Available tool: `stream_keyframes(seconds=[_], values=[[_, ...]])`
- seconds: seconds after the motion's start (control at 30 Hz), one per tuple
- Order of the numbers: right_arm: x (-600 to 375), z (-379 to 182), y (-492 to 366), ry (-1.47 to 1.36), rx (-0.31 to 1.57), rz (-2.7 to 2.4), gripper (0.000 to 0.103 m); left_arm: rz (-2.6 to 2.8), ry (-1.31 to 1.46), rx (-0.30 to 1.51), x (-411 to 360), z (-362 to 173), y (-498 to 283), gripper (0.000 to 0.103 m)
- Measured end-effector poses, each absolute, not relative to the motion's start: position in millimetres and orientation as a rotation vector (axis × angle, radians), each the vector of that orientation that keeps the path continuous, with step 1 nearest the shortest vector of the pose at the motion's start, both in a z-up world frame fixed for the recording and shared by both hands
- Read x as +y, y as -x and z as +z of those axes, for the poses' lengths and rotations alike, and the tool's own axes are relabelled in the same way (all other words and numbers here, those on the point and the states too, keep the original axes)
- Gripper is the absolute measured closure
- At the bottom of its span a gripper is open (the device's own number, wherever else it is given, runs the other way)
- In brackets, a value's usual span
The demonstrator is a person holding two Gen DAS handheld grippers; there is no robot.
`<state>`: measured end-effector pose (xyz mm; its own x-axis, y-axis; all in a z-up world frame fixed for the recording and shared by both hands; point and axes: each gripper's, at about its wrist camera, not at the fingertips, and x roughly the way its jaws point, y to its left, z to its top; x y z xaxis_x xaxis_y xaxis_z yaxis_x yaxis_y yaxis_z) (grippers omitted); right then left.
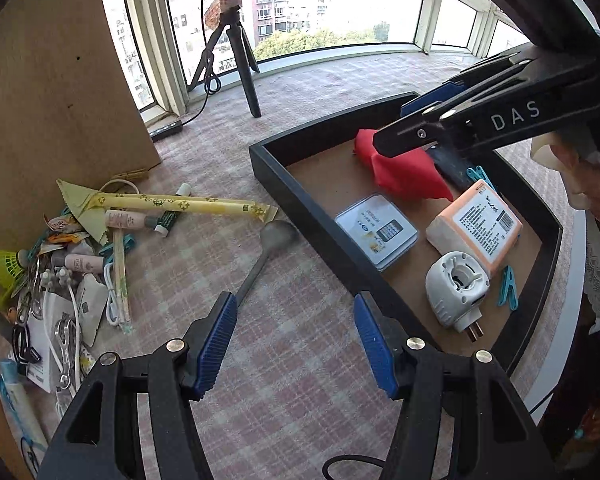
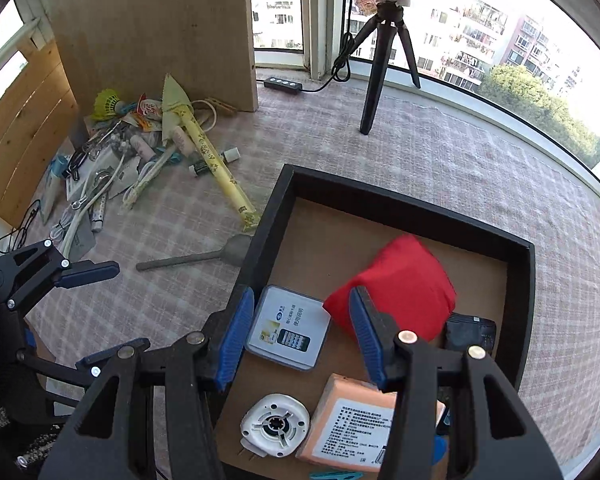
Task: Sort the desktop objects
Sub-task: 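Grasp the grey spoon handle with the left tool while the right tool grasps the yellow snack stick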
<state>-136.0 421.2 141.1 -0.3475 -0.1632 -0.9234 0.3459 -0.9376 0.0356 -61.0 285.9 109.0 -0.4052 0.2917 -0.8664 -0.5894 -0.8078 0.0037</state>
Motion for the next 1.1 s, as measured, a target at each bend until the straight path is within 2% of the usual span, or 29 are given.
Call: stream_keyframes(seconds=[0.43, 0.9, 1.0, 1.1], values=[[322.7, 95.8, 202.7, -1.557, 0.397, -2.141, 0.054, 2.177, 1.398, 0.529, 246.9, 64.1, 100.7, 0.044], [289.9, 48.3, 254.0, -1.594, 0.467, -2.042, 0.054, 2.050, 1.376, 0.629, 284.3, 26.6, 112.2, 0.045], [286.3, 42.5, 258.7, -1.595, 0.470, -2.024, 0.054, 2.045, 1.355, 0.626, 289.4, 26.7, 114.6, 0.048], [281.1, 40.0, 262.3, -1.585, 0.471, -2.010, 0.054, 2.028, 1.344, 0.612, 292.5, 26.5, 115.9, 0.055]])
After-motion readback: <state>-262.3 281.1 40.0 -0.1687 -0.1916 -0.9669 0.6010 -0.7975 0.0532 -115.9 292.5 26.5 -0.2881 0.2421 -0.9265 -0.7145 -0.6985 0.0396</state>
